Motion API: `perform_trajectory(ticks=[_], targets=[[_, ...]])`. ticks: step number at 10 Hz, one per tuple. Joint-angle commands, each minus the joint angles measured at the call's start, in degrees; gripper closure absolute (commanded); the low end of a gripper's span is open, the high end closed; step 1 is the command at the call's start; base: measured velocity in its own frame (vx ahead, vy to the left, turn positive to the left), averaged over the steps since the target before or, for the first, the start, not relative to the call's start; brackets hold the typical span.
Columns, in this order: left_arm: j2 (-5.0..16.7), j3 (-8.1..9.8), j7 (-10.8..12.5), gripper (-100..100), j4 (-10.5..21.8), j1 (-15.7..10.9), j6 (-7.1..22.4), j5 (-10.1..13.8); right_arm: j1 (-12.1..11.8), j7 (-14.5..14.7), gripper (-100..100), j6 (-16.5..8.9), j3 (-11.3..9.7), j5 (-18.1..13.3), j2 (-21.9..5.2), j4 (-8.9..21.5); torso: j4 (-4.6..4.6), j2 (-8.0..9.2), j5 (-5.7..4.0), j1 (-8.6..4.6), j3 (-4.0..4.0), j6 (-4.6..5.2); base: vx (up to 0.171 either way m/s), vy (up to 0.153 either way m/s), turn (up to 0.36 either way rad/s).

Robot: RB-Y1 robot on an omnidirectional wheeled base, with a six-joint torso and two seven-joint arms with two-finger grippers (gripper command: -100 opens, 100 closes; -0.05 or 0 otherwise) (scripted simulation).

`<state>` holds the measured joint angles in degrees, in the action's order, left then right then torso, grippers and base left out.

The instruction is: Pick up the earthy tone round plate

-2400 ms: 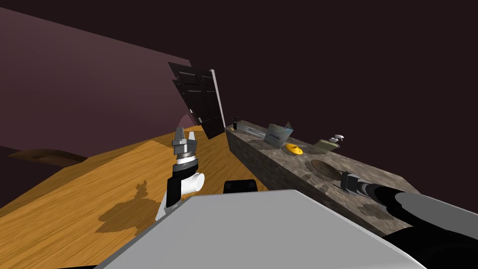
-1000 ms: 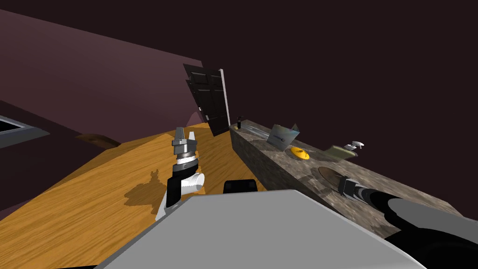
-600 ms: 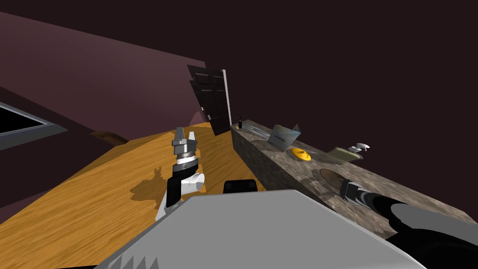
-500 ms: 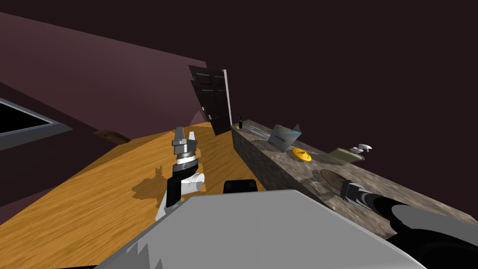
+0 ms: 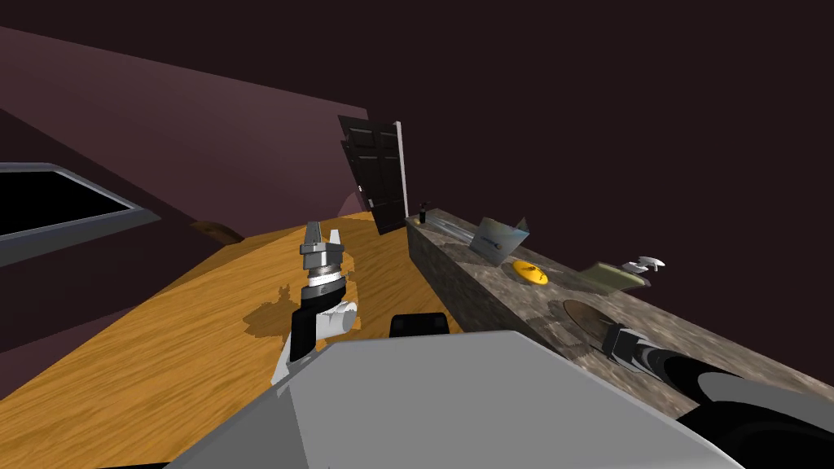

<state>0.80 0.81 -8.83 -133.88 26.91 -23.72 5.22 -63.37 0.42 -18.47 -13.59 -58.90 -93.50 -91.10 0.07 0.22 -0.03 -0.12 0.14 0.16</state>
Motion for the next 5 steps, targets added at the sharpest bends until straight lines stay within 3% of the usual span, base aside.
perform_trajectory(ticks=[1,2,3,4,5], targets=[[0.00,0.00,0.00,0,0.00,0.00,0.00,0.00,0.43,0.47,-100,-1.92,-1.19,0.99,-0.34,-0.39,0.00,0.00,0.00,0.00,0.00,0.00,-0.011,-0.013,-0.019],[0.00,0.00,0.00,0,0.00,0.00,0.00,0.00,-0.85,-1.60,-100,-4.15,-3.67,2.49,-2.54,-1.98,0.00,-0.02,0.00,0.03,-0.01,0.02,-0.022,-0.017,0.125],[0.00,0.00,0.00,0,0.00,-0.01,0.00,0.00,-0.85,-1.60,-100,-5.73,-4.01,2.49,-2.54,-1.98,-0.01,-0.01,0.02,0.04,-0.01,-0.03,-0.028,-0.026,0.099],[0.00,0.00,0.00,0,0.00,0.00,0.00,0.00,-1.61,-1.84,-100,-4.91,-3.03,1.96,-2.55,-2.13,0.00,0.00,0.00,0.01,0.00,0.00,-0.011,-0.011,0.010],[0.00,0.00,0.00,0,0.00,0.00,0.00,0.00,-1.61,-1.99,100,-5.25,-3.14,1.97,-2.58,-2.13,0.00,-0.03,0.00,0.04,-0.01,0.01,0.000,0.000,0.000]])
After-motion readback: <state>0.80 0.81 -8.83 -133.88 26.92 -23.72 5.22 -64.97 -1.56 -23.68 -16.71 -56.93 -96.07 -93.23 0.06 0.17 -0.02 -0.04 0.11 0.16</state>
